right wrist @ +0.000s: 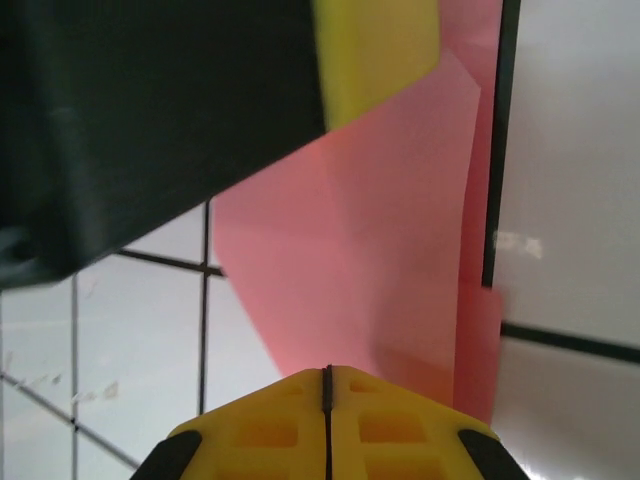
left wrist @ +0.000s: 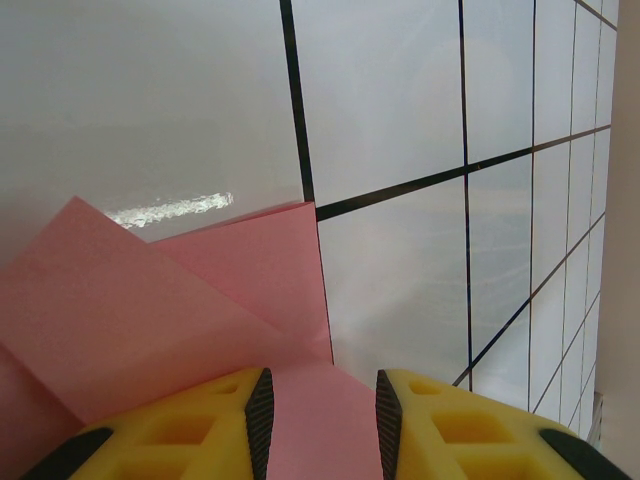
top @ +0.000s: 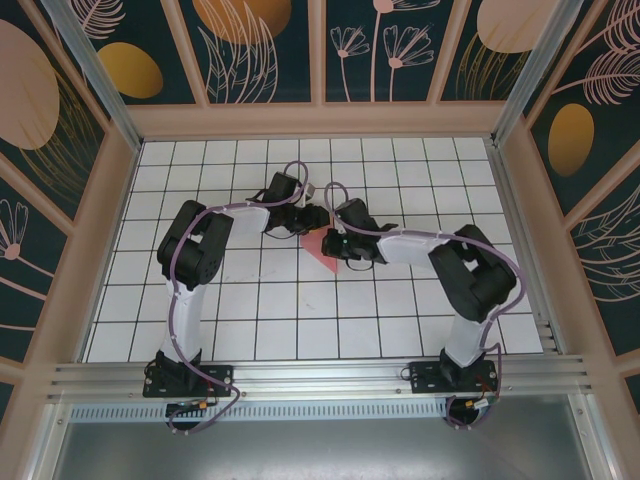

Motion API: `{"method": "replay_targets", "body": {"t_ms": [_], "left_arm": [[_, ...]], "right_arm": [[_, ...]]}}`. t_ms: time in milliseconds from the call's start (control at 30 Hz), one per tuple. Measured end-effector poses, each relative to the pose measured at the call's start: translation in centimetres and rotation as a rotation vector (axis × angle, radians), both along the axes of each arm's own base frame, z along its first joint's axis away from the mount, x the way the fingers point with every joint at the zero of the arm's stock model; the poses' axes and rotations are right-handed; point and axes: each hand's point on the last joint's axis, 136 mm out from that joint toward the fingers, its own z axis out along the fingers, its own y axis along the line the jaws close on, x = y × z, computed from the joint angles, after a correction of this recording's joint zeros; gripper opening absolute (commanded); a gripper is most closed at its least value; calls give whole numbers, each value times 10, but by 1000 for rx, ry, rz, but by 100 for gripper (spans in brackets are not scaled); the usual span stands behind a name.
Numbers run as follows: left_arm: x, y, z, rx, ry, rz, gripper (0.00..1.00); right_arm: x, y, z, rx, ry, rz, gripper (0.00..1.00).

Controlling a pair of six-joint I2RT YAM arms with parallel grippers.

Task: Fold a paper plane with a square sheet of paper (fold left side to right side)
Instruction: Fourth fold the wing at the center of the table.

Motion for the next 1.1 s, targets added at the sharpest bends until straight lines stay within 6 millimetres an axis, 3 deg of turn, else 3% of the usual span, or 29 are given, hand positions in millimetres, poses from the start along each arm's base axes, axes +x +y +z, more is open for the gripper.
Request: {"method": "replay_targets", "body": {"t_ms": [267, 700, 1100], "left_arm": [[0, 0, 0, 1, 0, 0, 37], [0, 0, 0, 2, -1, 2, 37], [0, 0, 0, 2, -1, 2, 37]], "right_arm": [[18, 9, -10, -1, -29, -16, 9], [18, 7, -20, -28, -29, -21, 9], [-18, -7, -21, -48, -23, 21, 9]]}}
